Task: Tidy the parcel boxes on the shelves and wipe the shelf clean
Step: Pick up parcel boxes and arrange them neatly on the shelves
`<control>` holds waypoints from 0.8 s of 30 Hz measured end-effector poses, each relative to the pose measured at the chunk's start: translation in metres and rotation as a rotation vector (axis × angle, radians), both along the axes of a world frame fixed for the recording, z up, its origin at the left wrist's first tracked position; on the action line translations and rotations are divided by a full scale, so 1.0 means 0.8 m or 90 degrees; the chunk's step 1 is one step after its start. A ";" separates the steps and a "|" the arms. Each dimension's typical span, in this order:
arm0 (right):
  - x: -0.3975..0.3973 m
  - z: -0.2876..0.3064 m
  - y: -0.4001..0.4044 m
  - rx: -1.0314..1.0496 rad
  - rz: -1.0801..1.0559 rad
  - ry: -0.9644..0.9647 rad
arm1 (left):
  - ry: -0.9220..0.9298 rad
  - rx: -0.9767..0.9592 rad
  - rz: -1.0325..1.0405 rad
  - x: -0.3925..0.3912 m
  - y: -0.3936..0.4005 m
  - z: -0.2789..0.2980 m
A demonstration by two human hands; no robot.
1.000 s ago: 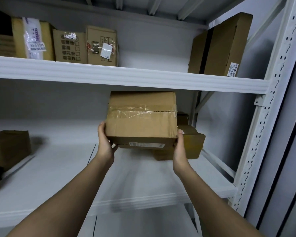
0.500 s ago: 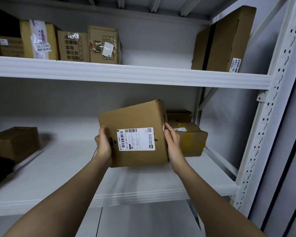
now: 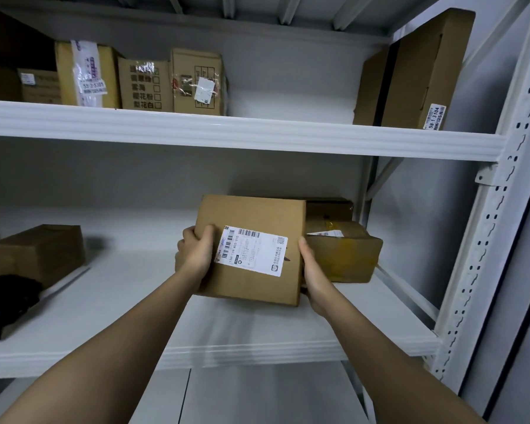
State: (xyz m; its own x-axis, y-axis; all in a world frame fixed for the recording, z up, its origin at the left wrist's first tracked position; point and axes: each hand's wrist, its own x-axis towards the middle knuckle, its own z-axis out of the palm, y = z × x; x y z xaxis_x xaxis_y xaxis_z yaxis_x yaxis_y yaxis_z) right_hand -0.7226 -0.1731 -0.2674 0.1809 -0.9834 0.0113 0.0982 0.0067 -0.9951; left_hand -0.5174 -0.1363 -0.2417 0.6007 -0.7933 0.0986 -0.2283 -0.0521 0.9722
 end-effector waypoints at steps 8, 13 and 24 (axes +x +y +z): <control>0.007 -0.007 0.010 0.101 0.023 0.024 | -0.135 0.074 -0.025 0.029 0.001 0.001; 0.010 -0.013 0.021 0.011 -0.038 -0.020 | 0.040 0.114 -0.084 0.046 -0.006 -0.022; 0.010 -0.036 0.012 0.046 0.060 0.042 | 0.123 0.115 -0.126 0.065 -0.004 -0.054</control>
